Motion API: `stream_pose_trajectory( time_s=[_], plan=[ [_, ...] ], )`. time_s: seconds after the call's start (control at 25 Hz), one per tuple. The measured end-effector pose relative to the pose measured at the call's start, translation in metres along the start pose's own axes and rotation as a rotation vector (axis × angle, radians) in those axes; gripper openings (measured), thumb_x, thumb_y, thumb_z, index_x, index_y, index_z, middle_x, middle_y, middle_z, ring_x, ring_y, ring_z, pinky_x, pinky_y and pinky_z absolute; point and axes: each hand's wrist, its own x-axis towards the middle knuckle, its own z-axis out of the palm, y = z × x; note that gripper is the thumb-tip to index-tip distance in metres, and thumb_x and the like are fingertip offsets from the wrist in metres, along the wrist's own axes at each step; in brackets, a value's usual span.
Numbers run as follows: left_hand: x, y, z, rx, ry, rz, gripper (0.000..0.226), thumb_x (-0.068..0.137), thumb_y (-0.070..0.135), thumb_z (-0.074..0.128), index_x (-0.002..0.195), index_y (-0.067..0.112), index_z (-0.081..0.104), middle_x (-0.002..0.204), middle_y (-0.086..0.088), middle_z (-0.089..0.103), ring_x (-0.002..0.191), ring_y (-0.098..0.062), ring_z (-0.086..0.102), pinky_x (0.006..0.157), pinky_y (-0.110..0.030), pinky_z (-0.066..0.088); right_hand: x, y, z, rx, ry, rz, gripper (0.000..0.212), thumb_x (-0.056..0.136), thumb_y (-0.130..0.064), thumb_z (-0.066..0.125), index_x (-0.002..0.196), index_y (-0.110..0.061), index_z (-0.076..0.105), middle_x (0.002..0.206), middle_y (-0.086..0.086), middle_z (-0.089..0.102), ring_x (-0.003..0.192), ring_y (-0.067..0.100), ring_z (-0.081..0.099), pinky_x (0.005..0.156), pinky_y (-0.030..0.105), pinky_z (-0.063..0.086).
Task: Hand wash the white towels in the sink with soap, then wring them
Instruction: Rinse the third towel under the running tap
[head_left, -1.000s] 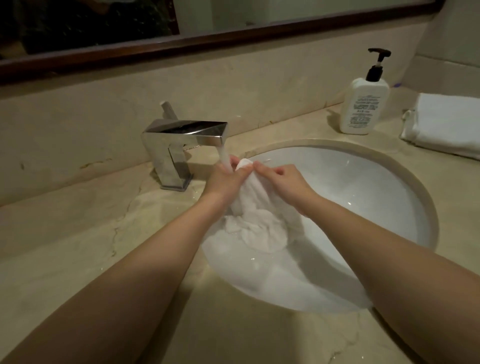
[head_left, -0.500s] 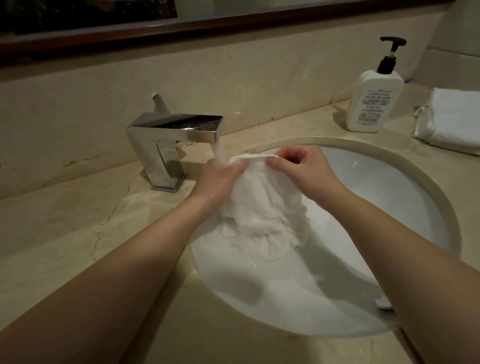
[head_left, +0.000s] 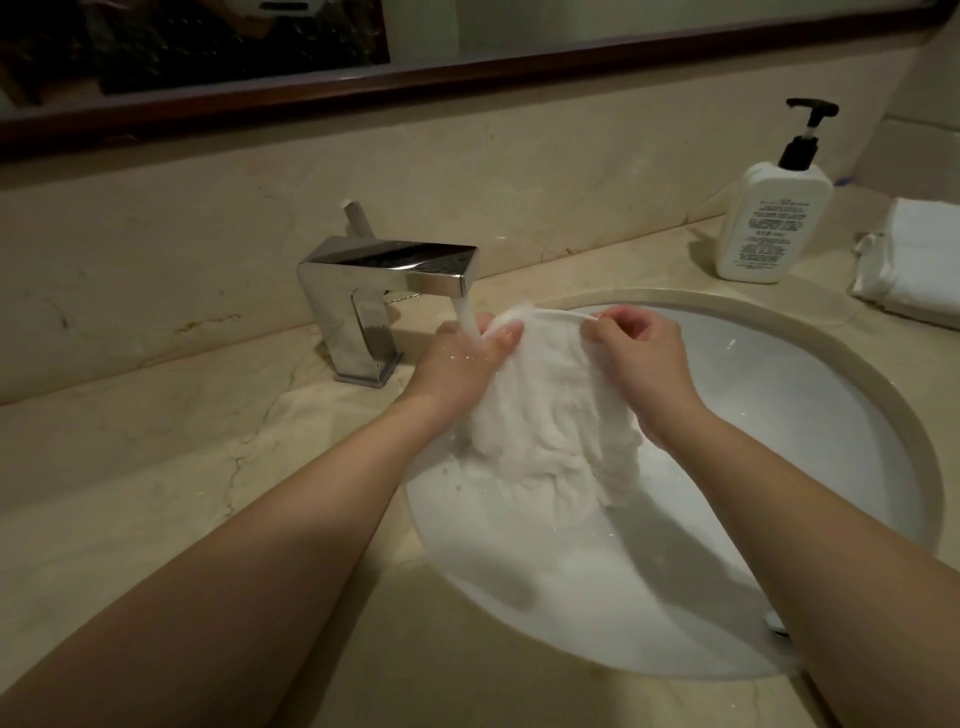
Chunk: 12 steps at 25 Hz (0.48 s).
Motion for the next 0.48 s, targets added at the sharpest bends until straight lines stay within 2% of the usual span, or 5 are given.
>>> stream_pose_trajectory(
  time_s=[0.12,0.24,0.36,0.44,0.48],
  plan=[
    [0.001,-0.001,0.002,-0.077,0.043,-0.019,0.042,0.106,0.040,0.048,0.068,0.021,0.049,0.070,0.003,0.052,0.067,-0.014,0.049,0.055,-0.020,0.034,-0.005,0.001,0.004,0.013,-0.105,0.007,0.038,0.090,-0.019,0.062,0.067,0.007,0.046,0.066,0.006,0.036,0.061,0.020,0.032,0.052,0.028,0.027],
    [0.000,-0.004,0.006,-0.213,-0.005,-0.048,0.042,0.103,0.049,0.049,0.077,0.017,0.053,0.073,0.003,0.056,0.073,-0.015,0.054,0.064,-0.026,0.038,-0.012,-0.004,0.012,0.080,-0.217,0.060,0.030,0.094,-0.021,0.062,0.068,-0.004,0.061,0.068,0.007,0.050,0.063,0.019,0.047,0.057,0.028,0.041],
    [-0.005,-0.003,0.007,-0.363,-0.171,-0.099,0.039,0.093,0.063,0.059,0.090,0.025,0.068,0.085,0.019,0.069,0.083,0.004,0.063,0.075,-0.013,0.047,-0.010,-0.004,0.018,0.157,-0.336,0.103,0.022,0.097,-0.018,0.059,0.086,-0.007,0.074,0.085,0.010,0.068,0.082,0.023,0.063,0.080,0.038,0.051],
    [-0.004,-0.010,0.006,-0.384,-0.251,-0.109,0.049,0.077,0.067,0.072,0.102,0.024,0.074,0.103,0.005,0.076,0.100,-0.012,0.071,0.091,-0.029,0.056,-0.010,-0.002,0.019,0.172,-0.405,0.140,0.028,0.095,-0.020,0.056,0.099,0.003,0.072,0.098,0.021,0.072,0.094,0.038,0.068,0.086,0.044,0.051],
    [-0.004,-0.011,0.005,-0.406,-0.245,-0.131,0.057,0.069,0.065,0.079,0.105,0.022,0.075,0.105,0.000,0.077,0.102,-0.019,0.073,0.092,-0.036,0.057,-0.009,0.000,0.018,0.138,-0.415,0.144,0.031,0.092,-0.022,0.056,0.099,0.004,0.071,0.097,0.024,0.071,0.095,0.043,0.067,0.081,0.044,0.050]
  ],
)
